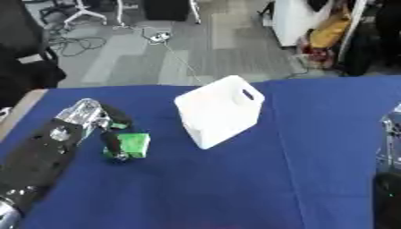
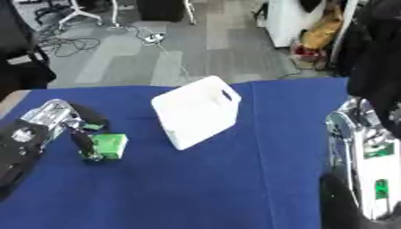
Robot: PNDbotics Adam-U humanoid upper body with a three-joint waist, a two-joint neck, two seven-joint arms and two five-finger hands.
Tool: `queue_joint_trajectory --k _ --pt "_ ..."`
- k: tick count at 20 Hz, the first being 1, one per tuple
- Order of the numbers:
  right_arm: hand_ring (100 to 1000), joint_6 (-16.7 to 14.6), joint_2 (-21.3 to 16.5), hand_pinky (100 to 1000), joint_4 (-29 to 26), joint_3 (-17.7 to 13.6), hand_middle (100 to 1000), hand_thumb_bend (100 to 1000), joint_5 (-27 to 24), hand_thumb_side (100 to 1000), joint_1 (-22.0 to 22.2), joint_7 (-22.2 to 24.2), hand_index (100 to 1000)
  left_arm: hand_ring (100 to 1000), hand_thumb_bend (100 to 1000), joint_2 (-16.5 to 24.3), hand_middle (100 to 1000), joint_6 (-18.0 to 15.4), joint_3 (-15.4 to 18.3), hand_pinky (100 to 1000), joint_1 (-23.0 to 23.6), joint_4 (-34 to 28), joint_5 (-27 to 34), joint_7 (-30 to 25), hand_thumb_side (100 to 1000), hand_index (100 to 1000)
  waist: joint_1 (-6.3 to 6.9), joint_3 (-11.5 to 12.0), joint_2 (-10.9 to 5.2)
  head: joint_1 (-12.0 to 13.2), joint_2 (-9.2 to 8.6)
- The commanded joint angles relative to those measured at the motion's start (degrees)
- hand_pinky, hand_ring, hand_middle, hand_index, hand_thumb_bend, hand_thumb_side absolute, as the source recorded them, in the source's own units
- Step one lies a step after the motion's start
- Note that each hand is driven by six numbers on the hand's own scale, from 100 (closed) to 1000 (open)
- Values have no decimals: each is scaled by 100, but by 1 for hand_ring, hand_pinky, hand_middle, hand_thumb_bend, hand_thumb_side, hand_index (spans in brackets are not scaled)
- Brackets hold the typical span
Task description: Pick up objects on the table and place them in the box.
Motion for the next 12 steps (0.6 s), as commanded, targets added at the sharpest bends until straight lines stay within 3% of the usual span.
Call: queue_joint_trajectory --k 1,6,8,9,12 --pt "334 12 -2 238 -83 25 430 154 13 1000 -129 -13 689 784 346 92 864 -6 23 756 -62 -65 -88 125 706 884 -7 3 -68 50 -2" --pt "333 25 1 237 -83 20 426 149 25 1000 -131 -44 682 496 322 98 608 84 47 433 -17 -59 -7 564 658 772 -6 2 -67 49 4" --pt "333 31 0 236 -83 21 425 149 31 1000 -132 -61 682 438 236 105 545 130 55 358 -5 -28 49 720 733 697 -7 3 -67 46 6" --pt "333 33 -1 236 -83 22 425 148 35 1000 -132 -68 682 413 100 108 521 164 70 333 -4 -18 83 800 815 655 -7 5 -67 46 9" --pt "333 38 -4 236 -83 26 425 148 44 1000 -132 -79 682 333 100 115 439 258 90 245 2 40 181 933 829 531 -8 8 -68 49 14"
